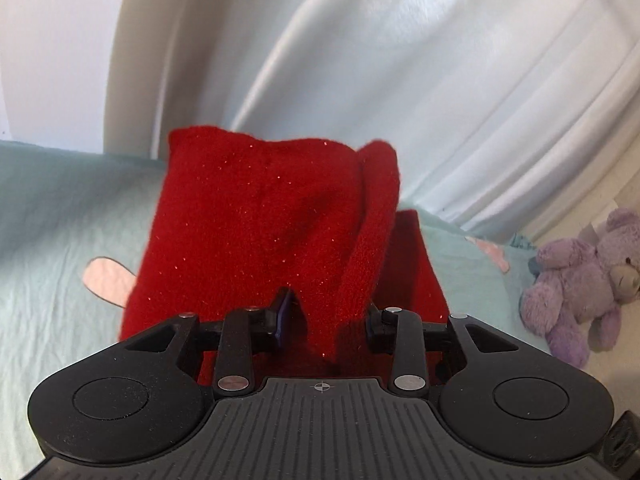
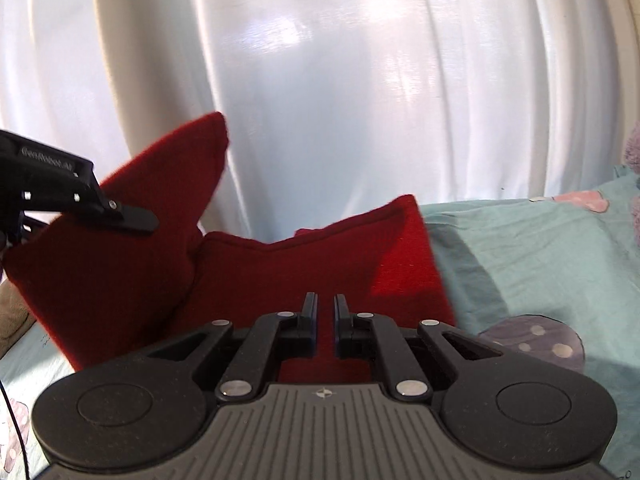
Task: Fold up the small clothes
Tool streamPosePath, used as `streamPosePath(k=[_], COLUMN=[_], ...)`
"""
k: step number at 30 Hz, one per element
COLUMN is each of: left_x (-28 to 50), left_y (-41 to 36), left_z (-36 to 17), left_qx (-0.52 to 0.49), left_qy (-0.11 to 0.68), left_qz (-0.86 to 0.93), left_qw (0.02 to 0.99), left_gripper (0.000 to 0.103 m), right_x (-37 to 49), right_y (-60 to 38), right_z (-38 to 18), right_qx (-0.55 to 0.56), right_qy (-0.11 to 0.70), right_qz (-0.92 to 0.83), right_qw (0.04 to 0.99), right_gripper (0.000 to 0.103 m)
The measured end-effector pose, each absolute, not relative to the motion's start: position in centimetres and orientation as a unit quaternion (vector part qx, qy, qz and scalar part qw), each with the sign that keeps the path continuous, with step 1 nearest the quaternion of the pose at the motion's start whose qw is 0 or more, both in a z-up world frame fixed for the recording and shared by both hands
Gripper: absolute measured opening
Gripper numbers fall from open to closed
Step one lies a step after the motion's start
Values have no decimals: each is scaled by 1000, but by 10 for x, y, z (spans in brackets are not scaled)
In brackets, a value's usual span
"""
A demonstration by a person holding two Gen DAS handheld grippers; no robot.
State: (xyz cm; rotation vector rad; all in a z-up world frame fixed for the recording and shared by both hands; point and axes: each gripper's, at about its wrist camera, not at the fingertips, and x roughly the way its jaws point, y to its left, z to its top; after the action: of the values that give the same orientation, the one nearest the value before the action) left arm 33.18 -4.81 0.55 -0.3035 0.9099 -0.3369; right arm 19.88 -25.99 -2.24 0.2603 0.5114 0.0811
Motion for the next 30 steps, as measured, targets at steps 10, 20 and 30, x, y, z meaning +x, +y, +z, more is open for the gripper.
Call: streamPosePath(k=[10, 20, 30], left_x=[282, 237, 243], left_y=[-78, 23, 22], left_z=[5, 38, -28], left_qx=[-63, -93, -56], left_qy=[390, 343, 410], left_qz=[-234, -131, -122], left_qw=[888, 925, 902], left_gripper=[65, 75, 77], right_x=[192, 218, 303], right_y=[-279, -281, -265], right_z=[-27, -10, -37], right_qx=[135, 192, 342], right_qy=[278, 287, 394], right_qz=[32, 95, 197], right_qw=[950, 934, 830], right_gripper=[15, 42, 77])
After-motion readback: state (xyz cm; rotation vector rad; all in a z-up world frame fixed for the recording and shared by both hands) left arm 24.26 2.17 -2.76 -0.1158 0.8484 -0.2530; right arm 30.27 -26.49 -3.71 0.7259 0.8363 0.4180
